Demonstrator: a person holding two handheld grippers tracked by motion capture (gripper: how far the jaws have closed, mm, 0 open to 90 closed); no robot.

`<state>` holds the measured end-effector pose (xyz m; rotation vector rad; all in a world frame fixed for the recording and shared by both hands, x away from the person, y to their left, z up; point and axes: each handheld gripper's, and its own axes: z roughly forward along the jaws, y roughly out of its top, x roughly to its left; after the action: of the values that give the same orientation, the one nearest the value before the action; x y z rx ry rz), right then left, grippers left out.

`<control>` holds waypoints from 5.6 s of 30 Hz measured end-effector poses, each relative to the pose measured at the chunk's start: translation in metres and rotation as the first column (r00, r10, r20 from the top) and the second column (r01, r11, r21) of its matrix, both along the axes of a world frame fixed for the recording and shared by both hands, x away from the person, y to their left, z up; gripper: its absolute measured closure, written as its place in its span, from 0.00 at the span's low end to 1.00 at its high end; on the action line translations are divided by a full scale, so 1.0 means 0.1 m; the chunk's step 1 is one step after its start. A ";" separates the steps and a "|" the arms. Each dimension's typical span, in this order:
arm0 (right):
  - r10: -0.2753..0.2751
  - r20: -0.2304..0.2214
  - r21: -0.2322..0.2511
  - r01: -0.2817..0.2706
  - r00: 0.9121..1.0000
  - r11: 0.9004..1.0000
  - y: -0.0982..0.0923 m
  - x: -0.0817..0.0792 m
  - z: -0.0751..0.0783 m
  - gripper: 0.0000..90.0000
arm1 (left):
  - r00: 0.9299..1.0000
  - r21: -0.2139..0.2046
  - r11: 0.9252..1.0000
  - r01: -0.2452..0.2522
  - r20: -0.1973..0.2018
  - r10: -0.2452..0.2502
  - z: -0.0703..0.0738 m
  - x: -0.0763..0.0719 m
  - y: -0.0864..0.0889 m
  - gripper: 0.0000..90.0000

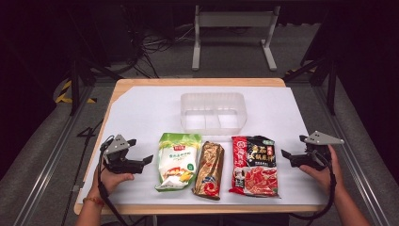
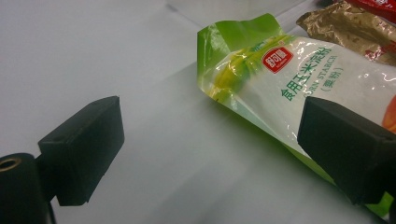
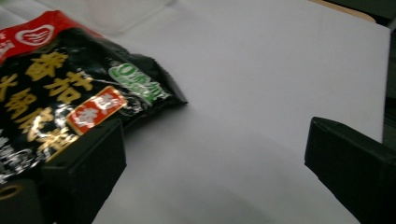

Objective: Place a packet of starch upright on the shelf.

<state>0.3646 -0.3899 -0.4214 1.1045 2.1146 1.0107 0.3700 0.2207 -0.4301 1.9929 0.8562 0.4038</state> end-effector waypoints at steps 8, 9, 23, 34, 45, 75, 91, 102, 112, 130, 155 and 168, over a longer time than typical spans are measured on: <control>0.056 -0.025 0.039 -0.055 0.998 0.998 0.03 -0.07 0.00 0.07 | 0.998 0.019 1.000 0.024 -0.057 -0.023 -0.08 -0.01 -0.03 0.09; 0.066 -0.026 0.034 -0.065 0.997 0.997 0.05 -0.07 0.00 0.07 | 0.998 0.012 0.999 0.030 -0.061 -0.029 -0.08 -0.01 -0.02 0.09; 0.157 -0.066 -0.002 -0.158 0.985 0.987 0.38 0.11 0.19 0.09 | 0.986 -0.096 0.994 0.052 -0.155 -0.067 0.02 0.25 -0.14 0.07; 0.179 -0.055 -0.030 -0.181 0.982 0.983 0.42 0.02 0.03 0.09 | 0.958 -0.075 0.994 0.073 -0.271 -0.091 -0.11 0.58 -0.42 0.06; 0.189 -0.076 0.020 -0.188 0.979 0.982 0.32 0.04 -0.05 0.11 | 0.930 -0.057 0.982 0.180 -0.315 -0.189 -0.22 0.68 -0.67 0.05; 0.253 -0.075 0.046 -0.250 0.965 0.967 0.39 0.00 -0.05 0.13 | 0.961 -0.036 0.988 0.150 -0.229 -0.155 -0.02 0.42 -0.78 0.89; 0.229 -0.065 0.044 -0.226 0.971 0.973 0.36 -0.03 -0.03 0.14 | 0.983 -0.144 0.978 0.151 -0.082 -0.164 0.49 0.08 -0.64 0.94; 0.224 -0.064 0.041 -0.221 0.973 0.974 0.35 -0.03 -0.02 0.14 | 0.982 -0.164 0.968 0.190 0.021 -0.189 0.76 -0.12 -0.62 0.95; 0.227 -0.068 0.053 -0.224 0.971 0.973 0.35 -0.02 -0.04 0.14 | 0.987 -0.192 0.969 0.154 0.065 -0.144 0.82 -0.15 -0.56 0.95; 0.219 -0.064 0.067 -0.215 0.974 0.974 0.35 -0.03 -0.04 0.13 | 0.984 -0.295 0.951 0.094 0.170 -0.045 1.08 -0.06 -0.61 0.96; 0.207 -0.062 0.061 -0.203 0.976 0.977 0.33 -0.04 -0.06 0.13 | 0.983 -0.350 0.936 0.039 0.180 0.026 1.31 0.56 -1.03 0.96; 0.207 -0.065 0.066 -0.203 0.976 0.977 0.33 -0.03 -0.07 0.13 | 0.980 -0.357 0.934 -0.018 0.177 0.087 1.21 0.85 -1.16 0.96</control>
<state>0.3619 -0.3569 -0.4285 0.9774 2.3076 1.1498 0.4553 0.1048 -0.3088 1.5743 0.7996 0.4307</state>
